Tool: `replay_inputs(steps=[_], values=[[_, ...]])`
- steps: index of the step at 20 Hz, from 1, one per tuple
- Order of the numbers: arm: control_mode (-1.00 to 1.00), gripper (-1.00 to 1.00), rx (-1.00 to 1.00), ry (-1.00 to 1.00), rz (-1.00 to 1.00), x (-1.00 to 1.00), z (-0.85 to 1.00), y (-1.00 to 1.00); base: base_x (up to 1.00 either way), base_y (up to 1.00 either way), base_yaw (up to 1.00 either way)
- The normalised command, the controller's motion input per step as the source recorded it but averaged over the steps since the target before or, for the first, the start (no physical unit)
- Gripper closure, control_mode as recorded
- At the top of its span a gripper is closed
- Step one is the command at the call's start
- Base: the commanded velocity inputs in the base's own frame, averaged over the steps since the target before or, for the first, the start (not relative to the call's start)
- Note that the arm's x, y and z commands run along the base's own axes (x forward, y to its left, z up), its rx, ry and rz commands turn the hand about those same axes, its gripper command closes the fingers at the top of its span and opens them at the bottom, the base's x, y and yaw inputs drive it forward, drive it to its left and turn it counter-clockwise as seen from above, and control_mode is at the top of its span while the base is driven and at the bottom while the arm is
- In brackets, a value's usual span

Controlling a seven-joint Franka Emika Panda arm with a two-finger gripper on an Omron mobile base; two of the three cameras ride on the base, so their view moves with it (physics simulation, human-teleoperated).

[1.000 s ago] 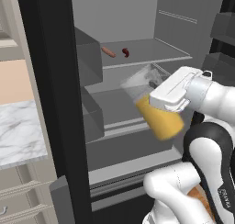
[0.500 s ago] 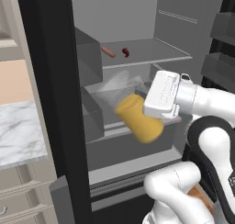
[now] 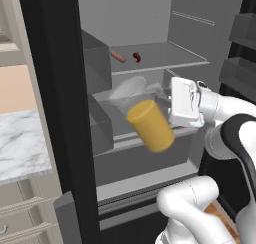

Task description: Move the chili pepper and sausage from the second highest shelf to the top shelf to make space. Then, place the pitcher from the counter on the cleared second highest shelf.

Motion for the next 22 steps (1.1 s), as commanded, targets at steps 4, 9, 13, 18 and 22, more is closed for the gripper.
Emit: replay_inputs(steps=[4,9,13,18,22], values=[[-1.00,1.00,0.13,-0.06,0.06,0.00,-0.29,-0.01,0.00,0.00,0.00],[-1.00,1.00,0.13,-0.10,0.02,0.00,-0.35,0.00,0.00,0.00,0.00],[-1.00,1.00,0.17,-0.13,0.00,0.00,-0.41,0.01,0.00,0.00,0.00],[-1.00,1.00,0.19,-0.05,0.00,-0.20,-0.40,0.03,0.00,0.00,0.00],[-1.00,1.00,0.20,0.00,0.05,-0.53,-0.30,0.11,0.00,0.00,0.00]])
